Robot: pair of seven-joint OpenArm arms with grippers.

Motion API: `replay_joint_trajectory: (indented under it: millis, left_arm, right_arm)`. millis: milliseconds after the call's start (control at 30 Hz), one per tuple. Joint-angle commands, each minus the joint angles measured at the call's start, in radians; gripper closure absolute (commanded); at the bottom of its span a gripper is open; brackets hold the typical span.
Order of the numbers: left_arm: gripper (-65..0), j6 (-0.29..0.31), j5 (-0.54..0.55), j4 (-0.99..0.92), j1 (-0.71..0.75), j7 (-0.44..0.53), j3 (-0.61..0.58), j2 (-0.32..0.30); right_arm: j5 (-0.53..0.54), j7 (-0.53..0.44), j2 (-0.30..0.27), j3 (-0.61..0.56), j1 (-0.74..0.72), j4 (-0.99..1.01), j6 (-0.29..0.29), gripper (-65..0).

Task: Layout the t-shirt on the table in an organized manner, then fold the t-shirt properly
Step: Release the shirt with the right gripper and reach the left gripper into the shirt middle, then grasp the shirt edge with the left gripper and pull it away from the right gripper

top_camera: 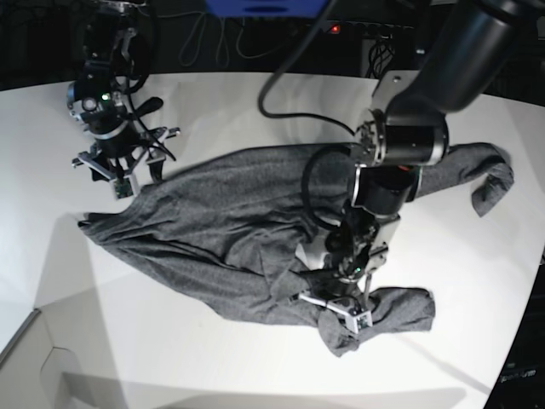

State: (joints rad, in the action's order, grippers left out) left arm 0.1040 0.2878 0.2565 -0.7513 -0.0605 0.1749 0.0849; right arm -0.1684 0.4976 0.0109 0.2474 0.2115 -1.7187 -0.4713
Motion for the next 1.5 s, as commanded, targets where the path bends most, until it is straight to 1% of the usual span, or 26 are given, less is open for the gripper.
replay_joint_trajectory:
  millis: [0, 33, 167, 200, 267, 367, 500, 633, 700, 733, 800, 967, 1100, 1200, 1267, 1333, 1400, 1467]
  left_arm:
    - [-2.2, 0.013, 0.004, 0.045, -0.041, 0.027, 0.001, 0.006]
    - [0.0, 0.013, 0.004, 0.065, -0.032, 0.021, 0.001, 0.008]
    - [-0.3, 0.01, 0.009, 0.2, 0.026, 0.017, 0.002, 0.023]
    - [-0.3, 0.01, 0.024, 0.249, 0.045, 0.015, 0.002, 0.026]
    - [-0.3, 0.01, 0.084, 0.358, 0.106, 0.008, -0.002, 0.025]
    - [-0.3, 0.012, 0.179, 0.57, 0.2, -0.075, -0.002, 0.02]
    - [-0.3, 0.007, 0.276, 0.86, 0.349, -0.172, 0.001, -0.026]
    - [-0.3, 0.006, 0.388, 1.093, 0.517, -0.216, 0.002, -0.087]
    - [-0.3, 0.006, 0.439, 1.174, 0.609, -0.216, 0.002, -0.118]
    - [-0.2, 0.006, 0.46, 1.208, 0.658, -0.213, 0.005, -0.133]
    - [-0.2, 0.006, 0.5, 1.254, 0.743, -0.213, 0.05, -0.15]
    - [-0.3, 0.006, 0.588, 1.312, 0.93, -0.218, 0.182, -0.149]
    - [-0.5, 0.006, 0.654, 1.312, 1.021, -0.22, 0.236, -0.147]
    - [-1.0, 0.006, 0.695, 1.312, 1.057, -0.221, 0.234, -0.153]
    - [-5.8, 0.006, 0.716, 1.315, 1.074, -0.221, 0.228, -0.156]
    - [-14.6, 0.006, 0.727, 1.334, 1.093, -0.223, 0.228, -0.155]
    - [-24.0, 0.01, 0.729, 1.366, 1.11, -0.253, 0.236, -0.15]
    - [-30.0, 0.013, 0.729, 1.409, 1.123, -0.282, 0.242, -0.152]
  right_arm:
    - [0.008, -0.021, -0.009, 0.0, -0.007, -0.014, 0.006, -35.5]
    - [0.008, -0.021, -0.009, 0.0, -0.007, -0.014, 0.006, -35.5]
    - [0.008, -0.021, -0.009, 0.0, -0.007, -0.004, 0.006, -35.5]
    - [0.008, -0.021, -0.01, 0.0, -0.007, 0.006, 0.006, -35.5]
    - [0.008, -0.021, -0.01, 0.0, -0.007, 0.021, 0.006, -35.5]
    - [0.008, -0.023, -0.01, 0.0, -0.007, 0.029, 0.006, -35.5]
    - [0.008, -0.023, -0.01, 0.0, -0.007, 0.027, 0.006, -35.5]
    - [0.008, -0.024, -0.01, 0.0, -0.007, 0.027, 0.006, -35.5]
    - [0.008, -0.026, -0.01, 0.0, -0.007, 0.027, 0.006, -35.5]
    - [0.008, -0.026, -0.01, 0.0, -0.007, 0.027, 0.006, -35.5]
    - [0.008, -0.026, -0.01, 0.0, -0.007, 0.027, 0.006, -35.5]
    - [0.01, -0.026, -0.009, 0.0, -0.007, 0.027, 0.006, -35.5]
    - [0.01, -0.026, -0.007, 0.0, -0.007, 0.027, 0.006, -35.5]
    - [0.01, -0.027, -0.007, 0.0, -0.008, 0.027, 0.006, -35.5]
    - [0.01, -0.027, -0.006, -0.006, -0.008, 0.027, 0.006, -35.5]
    - [0.01, -0.027, -0.006, -0.024, -0.007, 0.027, 0.006, -35.5]
    - [0.01, -0.027, -0.006, -0.033, -0.005, 0.027, 0.006, -35.5]
    - [0.01, -0.027, -0.006, -0.033, -0.005, 0.027, 0.006, -35.5]
